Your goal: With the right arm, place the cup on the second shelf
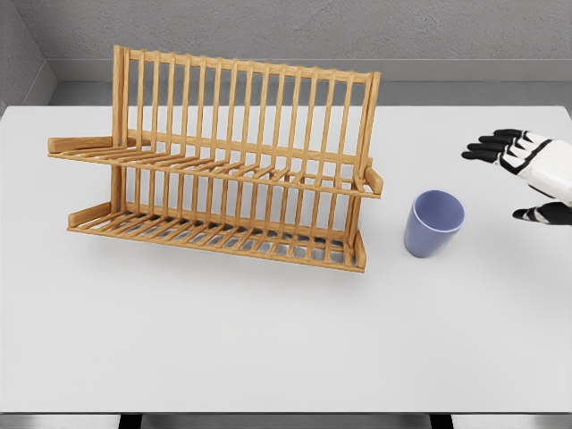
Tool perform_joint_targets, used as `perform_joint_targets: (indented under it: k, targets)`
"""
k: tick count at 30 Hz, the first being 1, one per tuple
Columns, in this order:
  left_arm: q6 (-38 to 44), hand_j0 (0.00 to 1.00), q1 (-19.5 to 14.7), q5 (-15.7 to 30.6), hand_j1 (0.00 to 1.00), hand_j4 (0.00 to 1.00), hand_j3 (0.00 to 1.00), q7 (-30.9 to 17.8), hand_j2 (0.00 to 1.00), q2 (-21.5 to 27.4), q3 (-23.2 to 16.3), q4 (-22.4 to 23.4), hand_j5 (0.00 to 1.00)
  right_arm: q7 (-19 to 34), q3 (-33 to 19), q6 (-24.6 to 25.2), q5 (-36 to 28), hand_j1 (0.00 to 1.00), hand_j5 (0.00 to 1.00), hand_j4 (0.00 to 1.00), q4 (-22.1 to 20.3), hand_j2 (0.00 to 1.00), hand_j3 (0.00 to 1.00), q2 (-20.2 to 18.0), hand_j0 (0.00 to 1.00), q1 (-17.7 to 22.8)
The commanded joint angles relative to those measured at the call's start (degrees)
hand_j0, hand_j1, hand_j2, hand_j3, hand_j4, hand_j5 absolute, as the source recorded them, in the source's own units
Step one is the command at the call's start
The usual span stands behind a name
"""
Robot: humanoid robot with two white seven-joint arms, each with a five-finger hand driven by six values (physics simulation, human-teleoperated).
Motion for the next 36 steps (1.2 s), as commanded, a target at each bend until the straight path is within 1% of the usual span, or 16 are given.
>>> perform_joint_targets:
  k: [1,4,6,7,8,9,10,11,13,14,16,18,20,21,28,36]
  targets:
    - [-0.1,1.00,0.0,0.0,1.00,1.00,1.00,0.0,1.00,0.0,0.0,0.0,1.00,0.0,0.2,0.0,-0.4,1.00,1.00,1.00,-0.3,1.00,1.00,0.0,1.00,-0.1]
    - [0.0,1.00,0.0,0.0,1.00,1.00,1.00,0.0,1.00,0.0,0.0,0.0,1.00,-0.3,-0.1,0.0,-0.9,1.00,1.00,1.00,1.3,1.00,1.00,-0.1,1.00,-0.3]
    - [0.0,1.00,0.0,0.0,1.00,1.00,1.00,0.0,1.00,0.0,0.0,0.0,1.00,0.1,-0.1,0.0,-0.6,1.00,1.00,1.00,1.1,1.00,1.00,-0.2,1.00,-0.4]
    - [0.0,1.00,0.0,0.0,1.00,1.00,1.00,0.0,1.00,0.0,0.0,0.0,1.00,4.5,-0.1,0.3,-0.4,1.00,1.00,1.00,1.2,1.00,1.00,-0.2,1.00,-1.9]
    - [-0.1,1.00,0.0,0.0,1.00,1.00,1.00,0.0,1.00,0.0,0.0,0.0,1.00,12.9,0.0,0.7,-0.5,1.00,1.00,1.00,1.3,1.00,1.00,-0.1,1.00,-3.9]
    - [0.0,1.00,0.0,0.0,1.00,1.00,1.00,0.0,1.00,0.0,0.0,0.0,1.00,22.1,1.2,0.6,-0.4,1.00,1.00,1.00,0.9,1.00,1.00,0.4,1.00,-7.6]
    - [0.0,1.00,0.0,0.0,1.00,1.00,1.00,0.0,1.00,0.0,0.0,0.0,1.00,27.0,3.3,0.7,-0.4,1.00,1.00,1.00,1.1,1.00,1.00,1.4,1.00,-11.1]
    - [0.0,1.00,0.0,0.0,1.00,1.00,1.00,0.0,1.00,0.0,0.0,0.0,1.00,29.5,6.7,0.8,-0.4,1.00,1.00,1.00,1.5,1.00,1.00,2.0,1.00,-14.5]
    - [0.0,1.00,0.0,0.0,1.00,1.00,1.00,0.0,1.00,0.0,0.0,0.1,1.00,29.5,13.9,0.8,-0.4,1.00,1.00,1.00,3.0,1.00,1.00,3.6,1.00,-20.7]
    - [-0.1,1.00,0.0,0.0,1.00,1.00,1.00,0.0,1.00,0.0,0.0,0.0,1.00,29.5,15.5,0.8,-0.4,1.00,1.00,1.00,3.9,1.00,1.00,4.1,1.00,-21.2]
    - [0.0,1.00,0.0,0.0,1.00,1.00,1.00,0.0,1.00,0.0,0.0,0.0,1.00,29.5,15.9,0.8,-0.3,1.00,1.00,1.00,3.9,1.00,1.00,4.1,1.00,-21.6]
    - [-0.1,1.00,0.0,0.0,1.00,1.00,1.00,0.0,1.00,0.0,0.0,0.0,1.00,29.5,16.0,0.8,-0.3,1.00,1.00,1.00,4.1,1.00,1.00,5.1,1.00,-24.3]
    - [-0.1,1.00,0.0,0.0,1.00,1.00,1.00,0.0,1.00,0.0,0.0,0.1,1.00,29.5,19.8,0.8,-0.3,1.00,1.00,1.00,4.5,1.00,1.00,6.6,1.00,-28.3]
    - [-0.1,1.00,0.0,0.0,1.00,1.00,1.00,0.0,1.00,0.0,0.0,0.0,1.00,29.5,22.1,0.8,-0.3,1.00,1.00,1.00,6.3,1.00,1.00,7.5,1.00,-29.7]
    - [-0.1,1.00,0.0,0.0,1.00,1.00,1.00,0.0,1.00,0.0,0.0,0.0,1.00,29.5,27.6,0.7,-0.3,1.00,1.00,1.00,9.7,1.00,1.00,9.9,1.00,-32.9]
    - [0.0,1.00,0.0,0.0,1.00,1.00,1.00,0.0,1.00,0.0,0.0,0.0,1.00,29.5,30.0,0.6,-0.3,1.00,1.00,1.00,11.5,1.00,1.00,9.9,1.00,-32.9]
